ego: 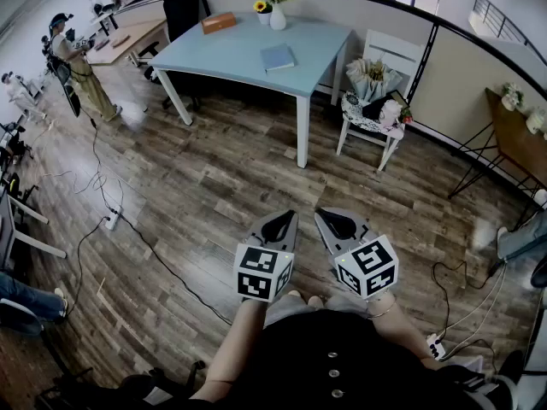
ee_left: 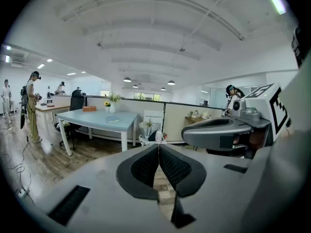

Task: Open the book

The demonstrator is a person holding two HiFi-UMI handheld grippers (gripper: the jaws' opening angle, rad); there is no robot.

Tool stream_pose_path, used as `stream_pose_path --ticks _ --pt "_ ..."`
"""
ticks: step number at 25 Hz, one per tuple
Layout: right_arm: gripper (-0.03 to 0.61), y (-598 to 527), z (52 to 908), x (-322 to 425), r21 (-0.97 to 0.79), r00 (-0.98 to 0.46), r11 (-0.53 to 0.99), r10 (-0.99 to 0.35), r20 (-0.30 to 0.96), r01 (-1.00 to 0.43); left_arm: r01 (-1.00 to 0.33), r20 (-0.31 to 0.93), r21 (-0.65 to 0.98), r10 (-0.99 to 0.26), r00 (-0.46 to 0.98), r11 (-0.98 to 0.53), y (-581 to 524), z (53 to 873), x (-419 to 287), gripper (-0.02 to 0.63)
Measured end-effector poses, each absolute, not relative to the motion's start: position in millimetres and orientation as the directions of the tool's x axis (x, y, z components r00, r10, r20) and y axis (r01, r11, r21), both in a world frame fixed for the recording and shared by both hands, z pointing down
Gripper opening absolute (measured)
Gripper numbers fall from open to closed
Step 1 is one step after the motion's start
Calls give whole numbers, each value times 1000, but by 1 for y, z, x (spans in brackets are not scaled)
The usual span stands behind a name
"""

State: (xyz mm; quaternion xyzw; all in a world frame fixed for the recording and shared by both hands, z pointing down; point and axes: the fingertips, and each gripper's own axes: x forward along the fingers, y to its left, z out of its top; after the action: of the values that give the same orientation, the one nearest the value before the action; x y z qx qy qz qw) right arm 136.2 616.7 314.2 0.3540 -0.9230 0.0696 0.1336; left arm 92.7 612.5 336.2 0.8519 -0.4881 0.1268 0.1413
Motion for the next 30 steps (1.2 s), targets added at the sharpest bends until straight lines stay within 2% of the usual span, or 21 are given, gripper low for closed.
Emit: stream_pose_path --ticks 13,19,26,30 --pt "0 612 319 141 -39 -721 746 -627 294 -665 -850 375 110 -770 516 -516 607 343 105 13" --pt "0 605 315 148 -94 -729 735 -633 260 -672 -838 305 102 -785 540 -536 602 331 109 14" --pt "0 609 328 156 -126 -763 765 -583 280 -631 -902 248 91 -868 430 -421 593 326 97 14" --pt "0 607 332 166 -130 -765 767 -579 281 -628 -900 240 106 -867 436 -423 595 329 106 17"
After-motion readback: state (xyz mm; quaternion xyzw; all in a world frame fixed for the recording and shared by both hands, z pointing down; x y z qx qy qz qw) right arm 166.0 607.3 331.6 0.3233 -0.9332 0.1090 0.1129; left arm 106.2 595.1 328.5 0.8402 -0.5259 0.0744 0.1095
